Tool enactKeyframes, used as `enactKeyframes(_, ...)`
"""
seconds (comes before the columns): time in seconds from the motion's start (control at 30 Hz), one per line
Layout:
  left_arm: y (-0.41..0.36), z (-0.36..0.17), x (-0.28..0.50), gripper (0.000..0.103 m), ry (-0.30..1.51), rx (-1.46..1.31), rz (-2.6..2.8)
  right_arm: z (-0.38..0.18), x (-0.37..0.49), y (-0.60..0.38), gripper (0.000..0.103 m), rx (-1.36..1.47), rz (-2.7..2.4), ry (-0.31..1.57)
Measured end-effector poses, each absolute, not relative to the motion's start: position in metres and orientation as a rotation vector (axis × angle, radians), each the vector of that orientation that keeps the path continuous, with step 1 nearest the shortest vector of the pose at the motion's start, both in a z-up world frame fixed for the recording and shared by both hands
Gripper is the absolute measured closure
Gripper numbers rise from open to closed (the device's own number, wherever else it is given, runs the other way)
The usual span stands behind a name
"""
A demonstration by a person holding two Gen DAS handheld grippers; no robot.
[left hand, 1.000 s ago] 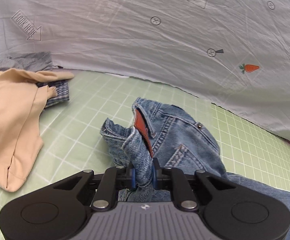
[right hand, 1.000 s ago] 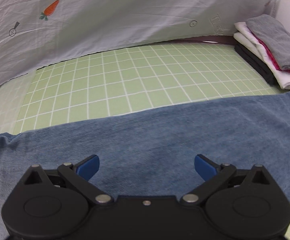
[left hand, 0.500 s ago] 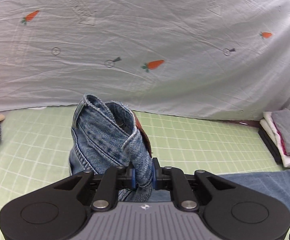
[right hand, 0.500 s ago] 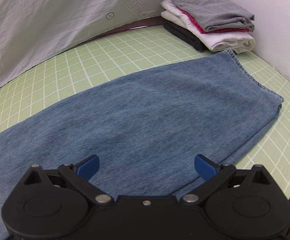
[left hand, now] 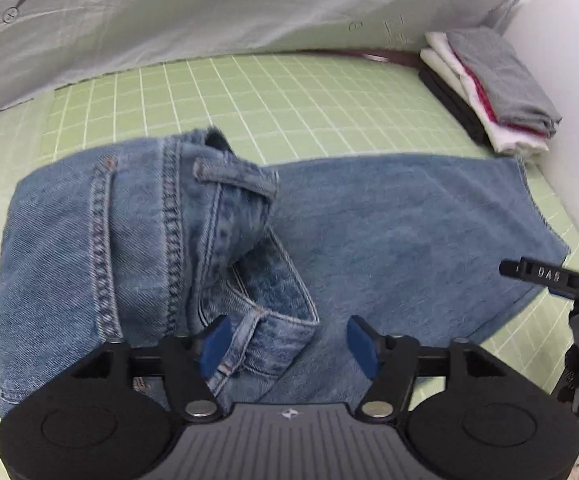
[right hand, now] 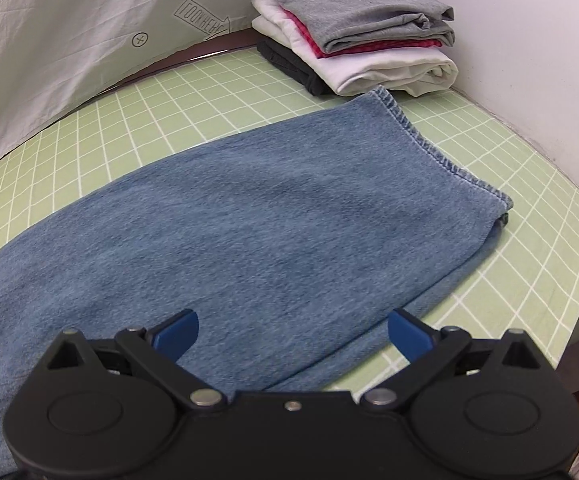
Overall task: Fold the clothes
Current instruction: 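Lay the waistband onto the folded legs and open the left tool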
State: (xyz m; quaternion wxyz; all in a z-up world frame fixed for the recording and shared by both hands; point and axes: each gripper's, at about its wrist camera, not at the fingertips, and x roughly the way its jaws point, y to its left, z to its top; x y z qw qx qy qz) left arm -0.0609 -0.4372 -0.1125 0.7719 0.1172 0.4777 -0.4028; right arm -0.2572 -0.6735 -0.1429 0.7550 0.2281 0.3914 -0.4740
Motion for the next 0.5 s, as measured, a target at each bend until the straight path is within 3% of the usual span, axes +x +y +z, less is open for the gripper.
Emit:
enactKeyframes(0.07, -0.429, -0.097, -0.051, 0.020, 0.970, 0.202, -0.780, -0.145, -0.261, -0.683, 0.001, 0.512, -1.038, 0.855)
enactKeyframes(0.13, -0.422, -0.090, -0.039, 0.006, 0.929, 0.159, -0.687, -0.147, -0.266, -0.692, 0.001, 0.526, -1.042, 0.855)
enactKeyframes(0.5, -0.410, -0.130, 0.018, 0.002, 1.021, 0.203, -0.381, -0.148, -0.288, -0.747, 0.001, 0.535, -1.109, 0.825)
